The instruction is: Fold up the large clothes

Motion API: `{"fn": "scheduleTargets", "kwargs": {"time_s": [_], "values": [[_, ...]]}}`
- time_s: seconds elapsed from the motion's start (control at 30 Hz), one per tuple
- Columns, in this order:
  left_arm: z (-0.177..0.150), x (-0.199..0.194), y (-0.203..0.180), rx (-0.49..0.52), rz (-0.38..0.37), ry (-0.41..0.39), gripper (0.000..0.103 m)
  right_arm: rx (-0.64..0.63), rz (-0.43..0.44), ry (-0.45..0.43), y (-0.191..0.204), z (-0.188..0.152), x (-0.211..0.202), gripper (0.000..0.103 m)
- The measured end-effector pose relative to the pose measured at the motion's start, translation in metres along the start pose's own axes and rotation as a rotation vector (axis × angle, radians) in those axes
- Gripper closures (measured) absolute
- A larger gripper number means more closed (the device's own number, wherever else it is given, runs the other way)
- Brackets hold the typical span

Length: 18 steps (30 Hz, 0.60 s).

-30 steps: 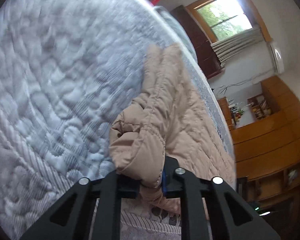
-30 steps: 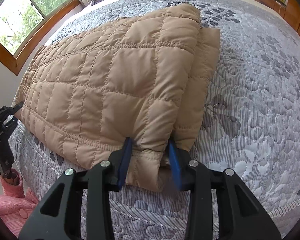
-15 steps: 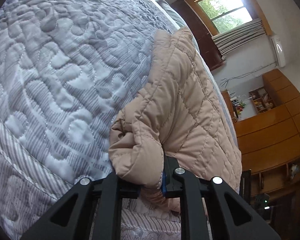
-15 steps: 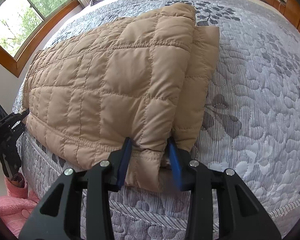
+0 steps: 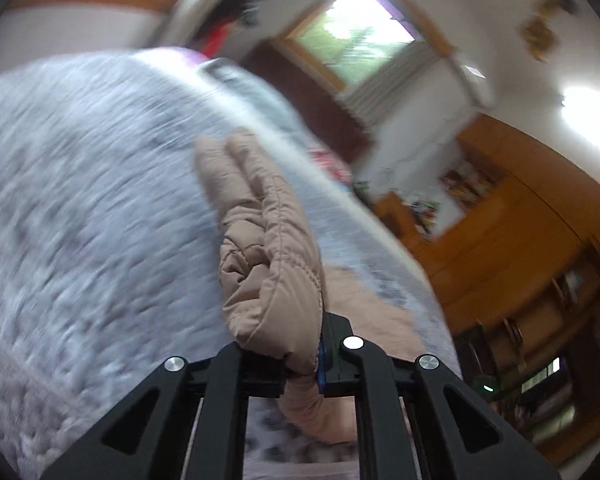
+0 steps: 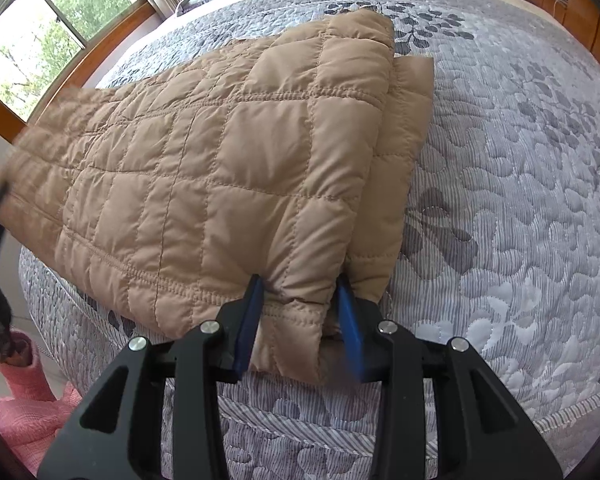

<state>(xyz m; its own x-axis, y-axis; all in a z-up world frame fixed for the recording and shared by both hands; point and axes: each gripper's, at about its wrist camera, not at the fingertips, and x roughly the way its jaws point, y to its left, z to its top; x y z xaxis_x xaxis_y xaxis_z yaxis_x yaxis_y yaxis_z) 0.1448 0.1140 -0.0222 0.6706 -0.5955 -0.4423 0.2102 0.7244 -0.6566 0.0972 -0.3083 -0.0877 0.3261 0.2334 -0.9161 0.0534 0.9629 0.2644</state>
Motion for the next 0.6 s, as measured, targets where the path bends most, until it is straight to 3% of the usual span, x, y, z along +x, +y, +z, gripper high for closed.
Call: {"fn": "scheduleTargets", "kwargs": {"time_s": [0.13, 0.3, 0.5, 0.6], "values": [[-0.004, 0.016, -0.076, 0.243, -0.089, 0.045, 0.093, 0.012, 0.015, 0.004, -0.003, 0.000, -0.002, 0.067], [-0.037, 0.082, -0.126, 0.382, -0.138, 0.281, 0.093, 0.018, 0.026, 0.006, -0.005, 0.001, -0.005, 0.067], [-0.088, 0.145, -0.132, 0.459, -0.052, 0.441, 0.093, 0.010, 0.023, 0.010, -0.003, 0.001, -0.004, 0.067], [-0.108, 0.170, -0.121, 0.443, -0.024, 0.509, 0.092, 0.010, 0.031, 0.011, -0.004, 0.002, -0.002, 0.065]]}}
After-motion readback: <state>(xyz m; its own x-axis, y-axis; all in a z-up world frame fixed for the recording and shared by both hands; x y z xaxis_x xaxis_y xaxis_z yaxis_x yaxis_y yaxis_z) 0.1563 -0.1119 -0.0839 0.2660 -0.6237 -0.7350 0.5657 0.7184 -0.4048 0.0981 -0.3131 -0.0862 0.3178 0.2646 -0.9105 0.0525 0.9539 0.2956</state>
